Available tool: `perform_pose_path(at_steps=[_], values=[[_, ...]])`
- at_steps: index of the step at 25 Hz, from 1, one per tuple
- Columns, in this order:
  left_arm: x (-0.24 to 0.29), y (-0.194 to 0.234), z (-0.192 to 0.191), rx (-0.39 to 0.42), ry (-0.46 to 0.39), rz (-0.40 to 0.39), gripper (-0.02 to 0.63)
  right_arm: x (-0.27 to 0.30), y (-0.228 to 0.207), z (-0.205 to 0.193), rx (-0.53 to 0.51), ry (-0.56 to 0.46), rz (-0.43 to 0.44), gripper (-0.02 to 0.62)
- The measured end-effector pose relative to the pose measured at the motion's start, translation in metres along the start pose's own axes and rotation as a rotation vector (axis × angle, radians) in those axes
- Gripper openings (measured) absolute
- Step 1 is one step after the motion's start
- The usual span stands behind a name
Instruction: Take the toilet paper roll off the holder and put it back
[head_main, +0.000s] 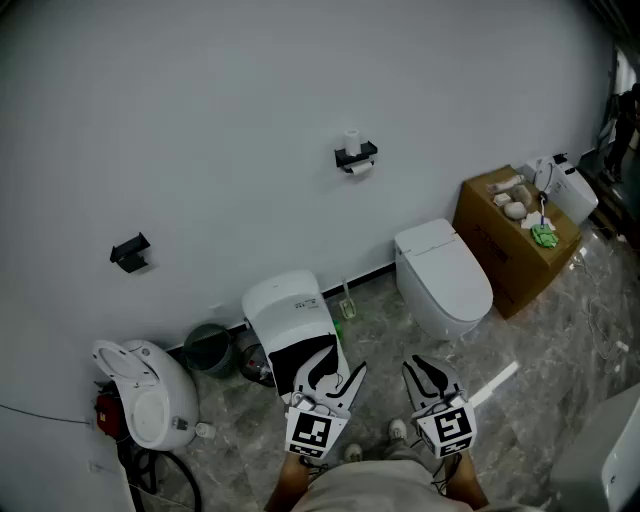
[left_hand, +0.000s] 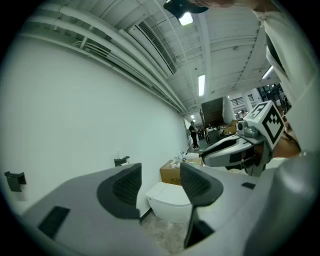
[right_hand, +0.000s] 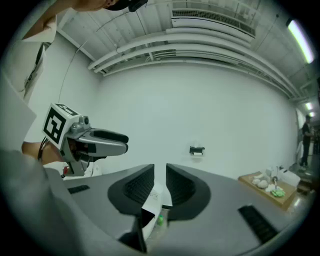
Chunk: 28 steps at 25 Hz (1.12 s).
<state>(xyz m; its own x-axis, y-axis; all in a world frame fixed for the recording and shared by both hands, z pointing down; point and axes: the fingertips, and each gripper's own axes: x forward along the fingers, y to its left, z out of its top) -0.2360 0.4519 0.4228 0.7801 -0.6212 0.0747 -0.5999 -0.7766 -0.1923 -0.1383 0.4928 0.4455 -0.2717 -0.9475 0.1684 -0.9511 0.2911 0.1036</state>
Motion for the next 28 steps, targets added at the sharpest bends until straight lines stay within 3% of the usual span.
perform_pose_path(at_steps=[4,12,28], values=[[-0.007,0.005,-0.004,-0.006,-0.009,-0.017,0.25,0.005,0.008,-0.003,0.078,0.002,-0.045,0.078],[0.018,0.025,-0.01,-0.003,-0.022,-0.027,0.245,0.034,-0.003,0.002,0.058,0.005,-0.056,0.078],[0.144,0.065,-0.012,-0.032,0.004,0.058,0.241,0.122,-0.114,0.0,0.041,0.014,0.021,0.077]])
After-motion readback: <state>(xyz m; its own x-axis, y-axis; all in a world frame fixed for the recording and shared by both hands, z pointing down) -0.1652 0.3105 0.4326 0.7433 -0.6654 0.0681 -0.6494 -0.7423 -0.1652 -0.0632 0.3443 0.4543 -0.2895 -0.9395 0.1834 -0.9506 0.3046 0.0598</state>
